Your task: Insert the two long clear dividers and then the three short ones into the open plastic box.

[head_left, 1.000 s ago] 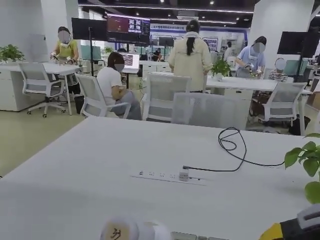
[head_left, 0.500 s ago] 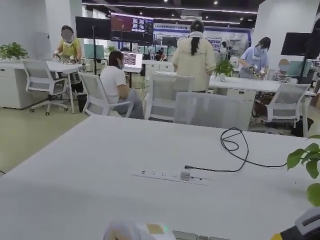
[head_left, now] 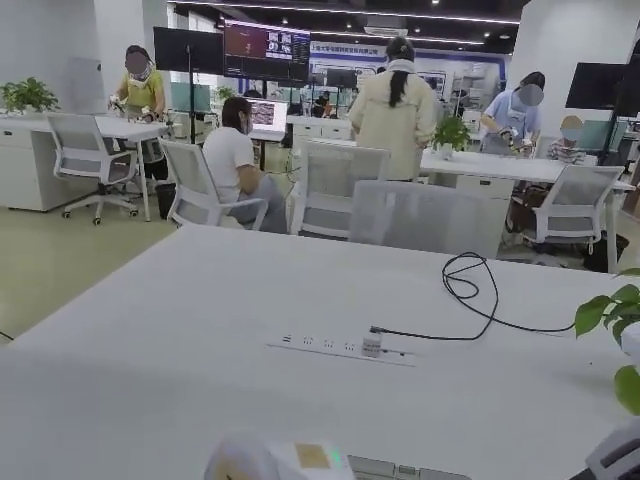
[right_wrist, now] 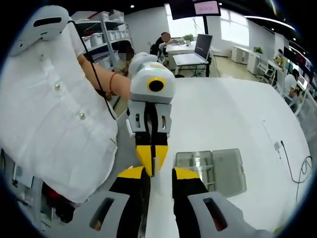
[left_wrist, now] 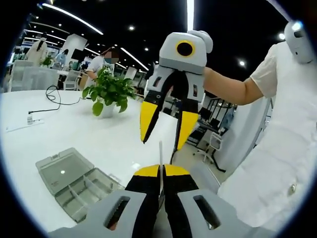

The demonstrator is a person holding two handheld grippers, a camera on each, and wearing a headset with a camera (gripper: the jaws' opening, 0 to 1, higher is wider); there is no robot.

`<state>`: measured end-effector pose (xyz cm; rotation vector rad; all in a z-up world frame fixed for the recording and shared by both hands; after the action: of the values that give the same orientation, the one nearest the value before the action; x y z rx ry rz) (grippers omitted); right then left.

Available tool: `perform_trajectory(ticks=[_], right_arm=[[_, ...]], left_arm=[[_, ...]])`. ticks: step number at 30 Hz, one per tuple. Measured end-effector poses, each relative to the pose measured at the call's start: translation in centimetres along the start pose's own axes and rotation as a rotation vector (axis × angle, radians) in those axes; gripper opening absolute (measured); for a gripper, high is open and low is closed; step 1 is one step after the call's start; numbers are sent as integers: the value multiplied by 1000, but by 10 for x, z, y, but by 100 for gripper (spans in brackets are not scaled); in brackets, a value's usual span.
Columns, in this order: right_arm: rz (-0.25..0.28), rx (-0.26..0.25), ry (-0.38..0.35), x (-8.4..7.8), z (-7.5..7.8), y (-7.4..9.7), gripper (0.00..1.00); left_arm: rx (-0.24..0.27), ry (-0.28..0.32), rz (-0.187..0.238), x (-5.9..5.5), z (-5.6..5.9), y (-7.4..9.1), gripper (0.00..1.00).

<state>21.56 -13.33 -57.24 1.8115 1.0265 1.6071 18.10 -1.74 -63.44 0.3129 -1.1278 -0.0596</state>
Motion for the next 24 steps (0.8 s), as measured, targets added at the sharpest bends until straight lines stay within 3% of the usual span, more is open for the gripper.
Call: perform_trajectory(ticks=[11, 24], right_arm=[[-20, 66, -9, 1, -7, -7, 9], [-13, 101, -11, 1, -9, -10, 3]], left_arm=[[-18, -39, 4, 0, 3, 2, 0], [-29, -77, 5, -2, 6, 2, 0]])
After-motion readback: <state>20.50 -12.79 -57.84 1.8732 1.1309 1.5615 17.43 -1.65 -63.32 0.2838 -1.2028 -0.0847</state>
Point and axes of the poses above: the centre of the closed fingertips' face, and the gripper's own axes: y roughly backward along the fingers, z roughly to its right, x roughly out of its top, the point moved 8 cm from there along y, roughly backward along the fingers, and after that the axes turned 6 degrees about -z, right-handed, at the moved point
